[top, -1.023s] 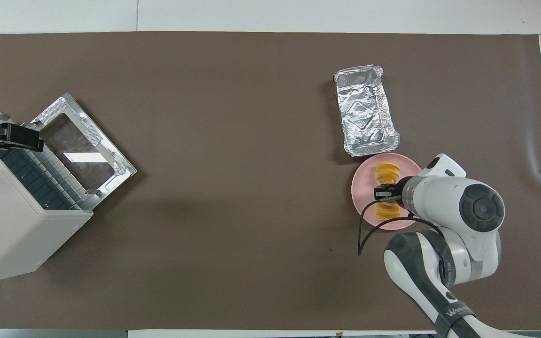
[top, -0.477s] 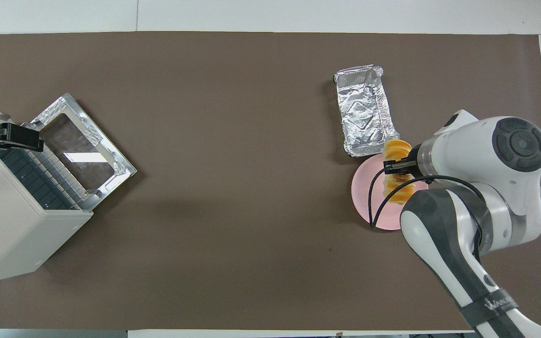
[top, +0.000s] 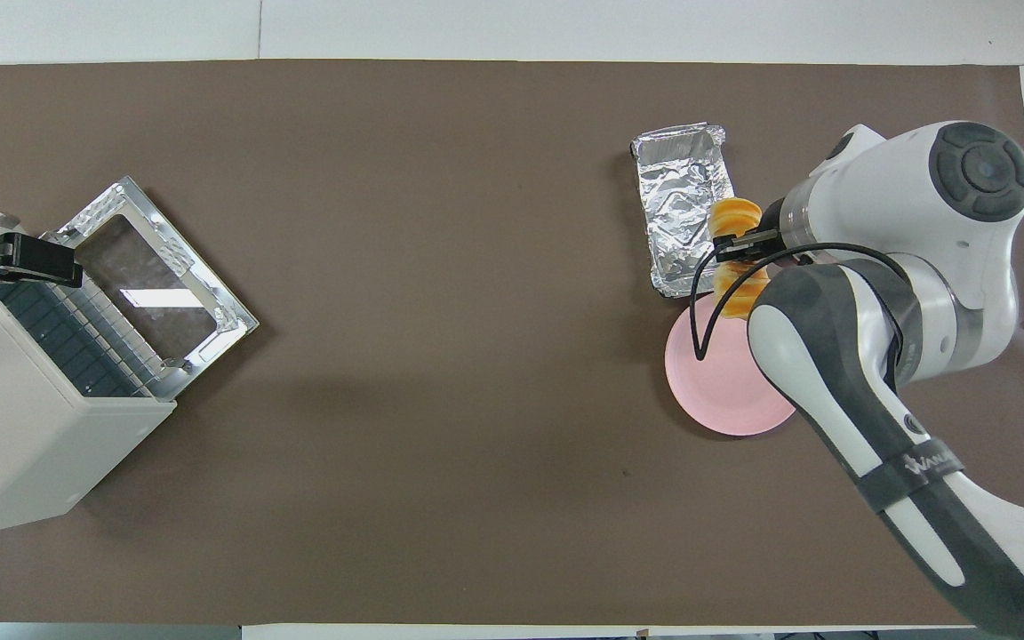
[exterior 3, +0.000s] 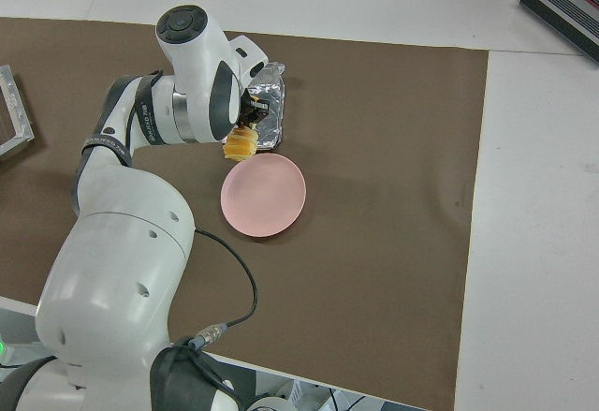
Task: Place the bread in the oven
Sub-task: 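Lift the bread with the right gripper toward the foil tray, then lower the bread into the foil tray and open the right gripper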
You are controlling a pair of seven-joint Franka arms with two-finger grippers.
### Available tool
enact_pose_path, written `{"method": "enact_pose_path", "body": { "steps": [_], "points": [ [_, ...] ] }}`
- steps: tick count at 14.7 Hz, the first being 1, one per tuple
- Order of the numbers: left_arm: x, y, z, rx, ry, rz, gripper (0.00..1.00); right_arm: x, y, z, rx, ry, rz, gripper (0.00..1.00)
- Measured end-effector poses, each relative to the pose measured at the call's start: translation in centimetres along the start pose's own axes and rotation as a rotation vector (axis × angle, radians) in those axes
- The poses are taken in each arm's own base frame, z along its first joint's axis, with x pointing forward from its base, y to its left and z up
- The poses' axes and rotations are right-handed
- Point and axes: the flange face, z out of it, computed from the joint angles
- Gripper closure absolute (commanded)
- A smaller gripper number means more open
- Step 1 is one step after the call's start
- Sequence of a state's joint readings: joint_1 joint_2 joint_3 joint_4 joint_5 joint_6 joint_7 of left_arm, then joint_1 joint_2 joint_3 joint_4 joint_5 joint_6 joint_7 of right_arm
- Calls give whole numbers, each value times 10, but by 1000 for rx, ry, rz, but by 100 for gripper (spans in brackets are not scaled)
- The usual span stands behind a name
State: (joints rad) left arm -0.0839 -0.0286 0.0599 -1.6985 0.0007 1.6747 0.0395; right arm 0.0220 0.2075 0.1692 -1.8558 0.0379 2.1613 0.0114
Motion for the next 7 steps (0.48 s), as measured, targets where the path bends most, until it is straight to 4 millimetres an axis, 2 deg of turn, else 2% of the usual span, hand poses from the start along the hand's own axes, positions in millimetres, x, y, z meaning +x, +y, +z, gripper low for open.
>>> {"method": "enact_pose_path", "body": {
  "steps": [4, 7],
  "points": [
    [0, 0, 0, 0, 0, 0, 0, 54, 12, 35, 17, -9, 8, 100],
    [0, 0, 0, 0, 0, 0, 0, 71, 15, 67, 30, -13, 12, 100]
  ]
}}
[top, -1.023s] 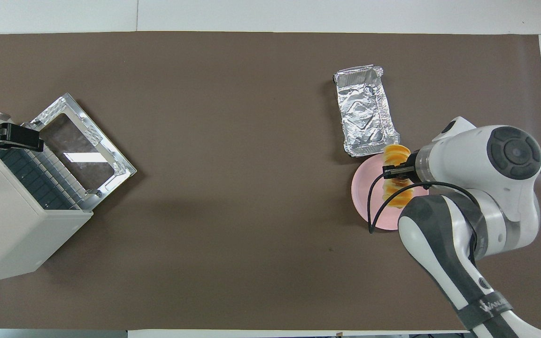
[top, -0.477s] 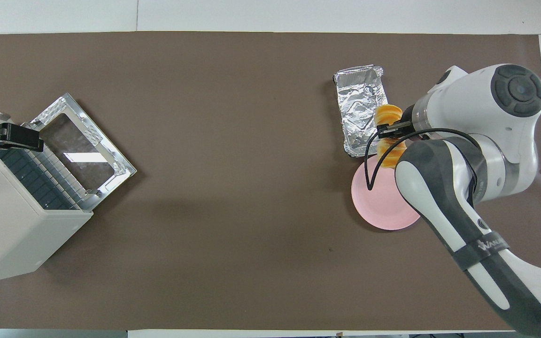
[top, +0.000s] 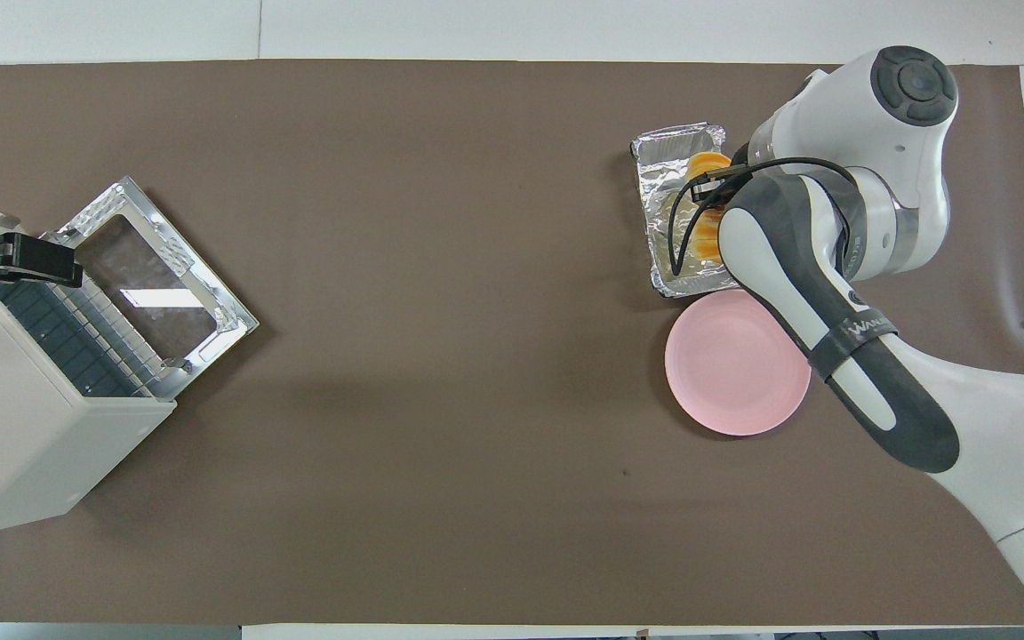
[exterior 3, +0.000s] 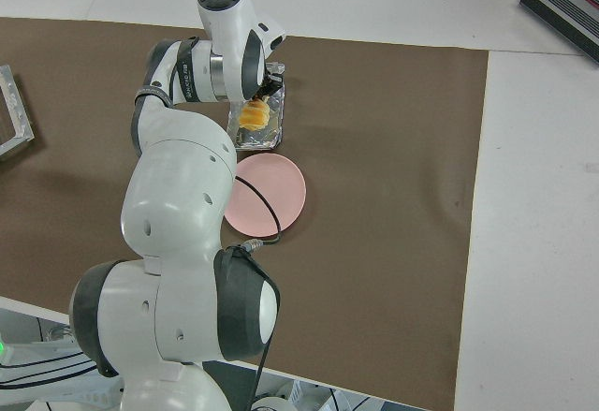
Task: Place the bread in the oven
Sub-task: 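Lower the bread into the foil tray and open the right gripper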
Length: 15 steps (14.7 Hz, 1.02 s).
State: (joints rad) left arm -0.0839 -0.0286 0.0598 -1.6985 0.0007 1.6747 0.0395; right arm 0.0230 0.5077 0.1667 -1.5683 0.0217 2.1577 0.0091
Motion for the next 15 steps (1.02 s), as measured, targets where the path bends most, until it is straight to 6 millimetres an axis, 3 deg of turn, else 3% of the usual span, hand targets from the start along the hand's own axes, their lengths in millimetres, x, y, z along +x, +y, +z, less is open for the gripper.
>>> {"method": "enact_pose_path", "body": {
  "steps": [5, 6, 8, 12, 15],
  "points": [
    [0, 0, 0, 0, 0, 0, 0, 2, -6, 26, 5, 30, -9, 100],
    [0, 0, 0, 0, 0, 0, 0, 0, -7, 32, 5, 38, -10, 85],
    [0, 0, 0, 0, 0, 0, 0, -3, -7, 40, 5, 40, -11, 0],
    [0, 0, 0, 0, 0, 0, 0, -4, -7, 41, 5, 29, -10, 0],
    [0, 0, 0, 0, 0, 0, 0, -3, -8, 29, 4, 1, -10, 0]
  ]
}}
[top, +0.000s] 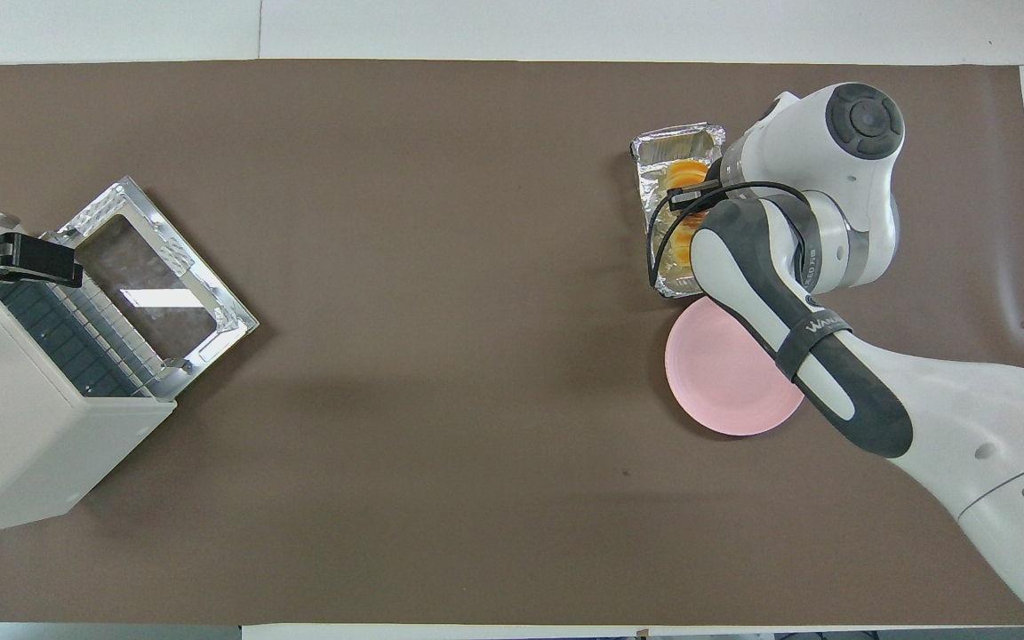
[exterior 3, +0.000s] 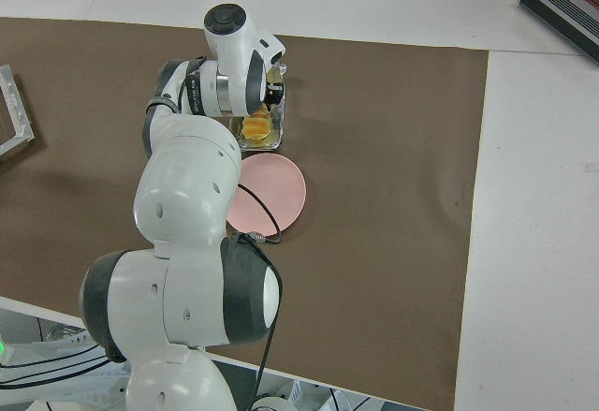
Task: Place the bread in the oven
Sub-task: 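Lower the bread into the foil tray and open the right gripper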
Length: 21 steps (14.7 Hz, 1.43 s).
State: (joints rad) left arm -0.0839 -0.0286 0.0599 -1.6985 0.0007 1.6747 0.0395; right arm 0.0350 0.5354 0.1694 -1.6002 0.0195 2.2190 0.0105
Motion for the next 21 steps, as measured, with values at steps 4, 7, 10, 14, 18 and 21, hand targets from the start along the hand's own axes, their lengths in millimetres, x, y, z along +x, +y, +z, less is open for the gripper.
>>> {"method": "enact_pose_path", "body": {
  "steps": [4, 7, 10, 14, 18, 21],
  "points": [
    [0, 0, 0, 0, 0, 0, 0, 6, 7, -30, -5, -10, 9, 0],
    [0, 0, 0, 0, 0, 0, 0, 9, 21, -37, -14, -2, -23, 0],
    [0, 0, 0, 0, 0, 0, 0, 6, 31, -21, -53, 18, -64, 3],
    [0, 0, 0, 0, 0, 0, 0, -8, 44, 13, -93, 36, -85, 16],
    [0, 0, 0, 0, 0, 0, 0, -10, 47, 14, -102, 38, -90, 100],
    [0, 0, 0, 0, 0, 0, 0, -10, 47, 13, -103, 38, -91, 100]
  ]
}}
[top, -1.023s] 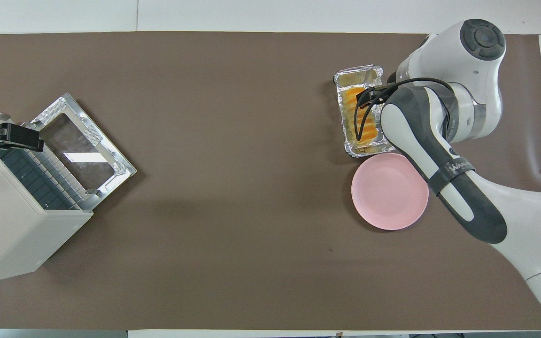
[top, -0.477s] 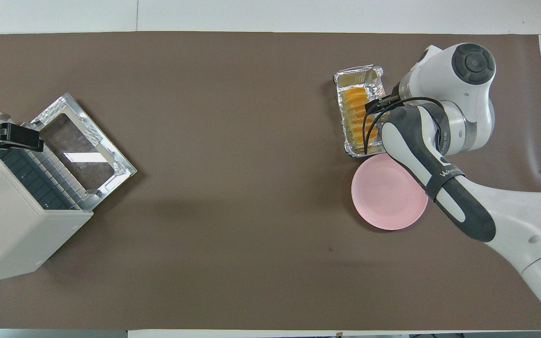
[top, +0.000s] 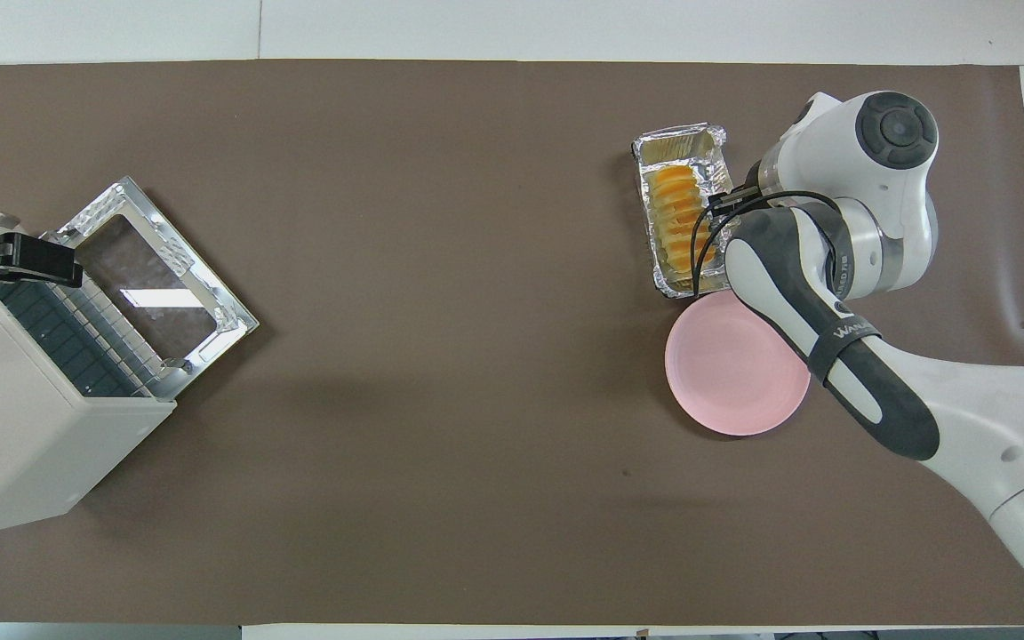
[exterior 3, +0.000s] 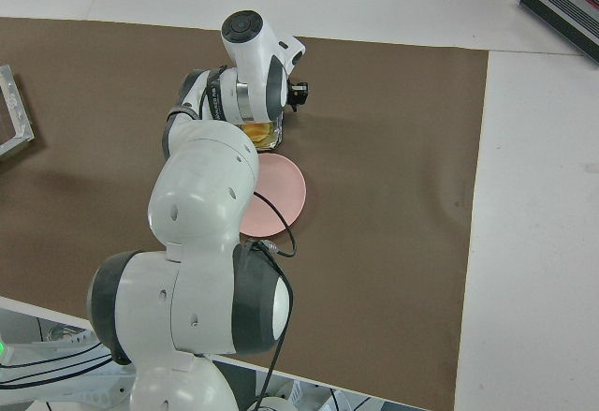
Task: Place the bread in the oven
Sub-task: 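Lower the bread into the foil tray and open the right gripper, then slide the foil tray with the right gripper toward the oven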
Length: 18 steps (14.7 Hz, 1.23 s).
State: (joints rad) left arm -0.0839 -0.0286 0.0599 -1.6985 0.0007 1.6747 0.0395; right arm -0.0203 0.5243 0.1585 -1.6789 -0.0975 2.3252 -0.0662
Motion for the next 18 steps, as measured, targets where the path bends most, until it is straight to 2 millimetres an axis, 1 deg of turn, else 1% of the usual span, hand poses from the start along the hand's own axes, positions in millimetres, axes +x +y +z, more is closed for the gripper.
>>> {"method": "enact_pose_path", "body": {
  "steps": [8, 10, 11, 12, 13, 15, 17, 18],
  "points": [
    [0, 0, 0, 0, 0, 0, 0, -1, -4, -2, 2, -6, -5, 100],
    [0, 0, 0, 0, 0, 0, 0, 1, -8, -10, 4, -34, -11, 100],
    [0, 0, 0, 0, 0, 0, 0, 3, -11, -18, 9, -52, -14, 100],
    [0, 0, 0, 0, 0, 0, 0, 7, -18, -29, 24, -66, -17, 100],
    [0, 0, 0, 0, 0, 0, 0, 11, -31, -41, 55, -78, -11, 100],
    [0, 0, 0, 0, 0, 0, 0, 19, -64, -67, 112, -99, 41, 100],
    [0, 0, 0, 0, 0, 0, 0, 26, -107, -90, 134, -104, 98, 100],
    [0, 0, 0, 0, 0, 0, 0, 28, -134, -98, 138, -100, 114, 100]
  ]
}}
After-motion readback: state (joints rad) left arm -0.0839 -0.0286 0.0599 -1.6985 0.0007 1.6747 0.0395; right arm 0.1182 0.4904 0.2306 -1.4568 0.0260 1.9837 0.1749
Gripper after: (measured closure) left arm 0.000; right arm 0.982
